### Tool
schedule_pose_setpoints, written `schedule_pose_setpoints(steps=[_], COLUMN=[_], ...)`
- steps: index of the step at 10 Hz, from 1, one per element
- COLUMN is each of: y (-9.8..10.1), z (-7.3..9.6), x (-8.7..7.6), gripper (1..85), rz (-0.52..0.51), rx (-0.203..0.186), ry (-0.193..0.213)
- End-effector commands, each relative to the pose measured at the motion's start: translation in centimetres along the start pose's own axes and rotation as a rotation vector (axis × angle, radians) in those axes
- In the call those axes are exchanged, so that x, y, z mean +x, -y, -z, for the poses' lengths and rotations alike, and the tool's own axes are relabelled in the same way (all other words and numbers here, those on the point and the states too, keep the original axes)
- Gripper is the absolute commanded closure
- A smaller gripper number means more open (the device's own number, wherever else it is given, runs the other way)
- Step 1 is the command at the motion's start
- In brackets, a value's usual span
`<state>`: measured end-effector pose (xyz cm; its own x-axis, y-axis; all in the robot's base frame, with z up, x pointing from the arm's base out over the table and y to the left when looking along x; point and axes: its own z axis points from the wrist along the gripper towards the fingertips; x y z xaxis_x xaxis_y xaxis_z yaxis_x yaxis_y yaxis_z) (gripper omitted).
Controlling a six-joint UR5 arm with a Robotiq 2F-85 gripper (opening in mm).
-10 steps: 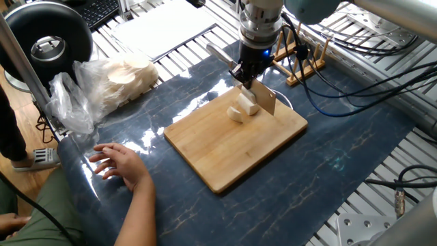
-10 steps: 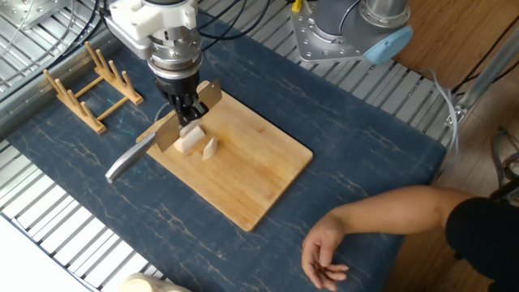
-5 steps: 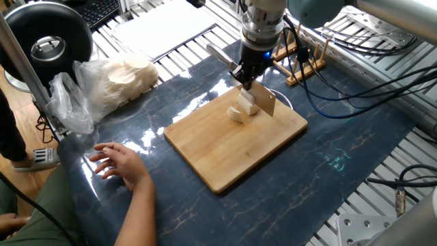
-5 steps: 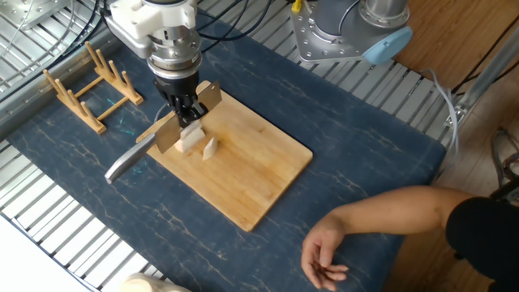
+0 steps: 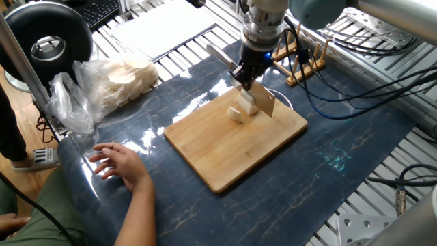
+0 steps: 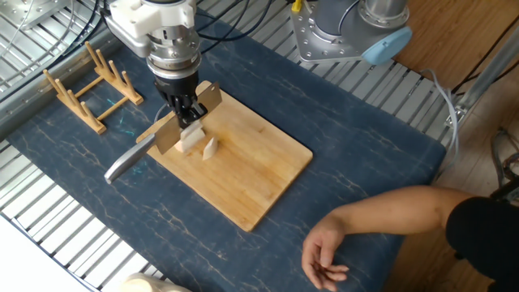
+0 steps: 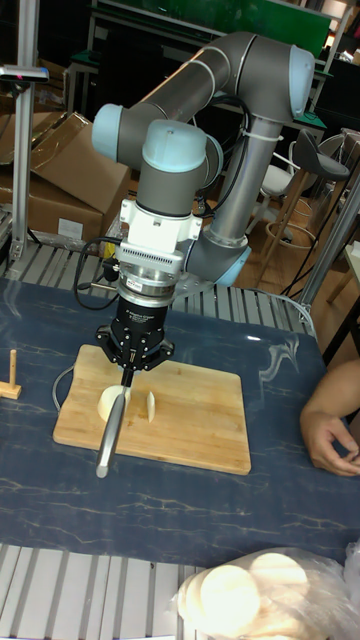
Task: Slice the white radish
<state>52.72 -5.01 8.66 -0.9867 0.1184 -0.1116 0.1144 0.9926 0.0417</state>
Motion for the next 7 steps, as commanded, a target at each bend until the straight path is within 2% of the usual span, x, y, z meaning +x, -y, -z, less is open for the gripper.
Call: schedule_pose_setpoints(steps=[1,7], y=[-0.17,-0.05], z=[-0.06,-0.25], x=[-0.15,-0.02], gripper=[84.7,84.7], rz=[-0.008,-0.005], rx=[-0.019,-0.019], ry=[0.008,0.007])
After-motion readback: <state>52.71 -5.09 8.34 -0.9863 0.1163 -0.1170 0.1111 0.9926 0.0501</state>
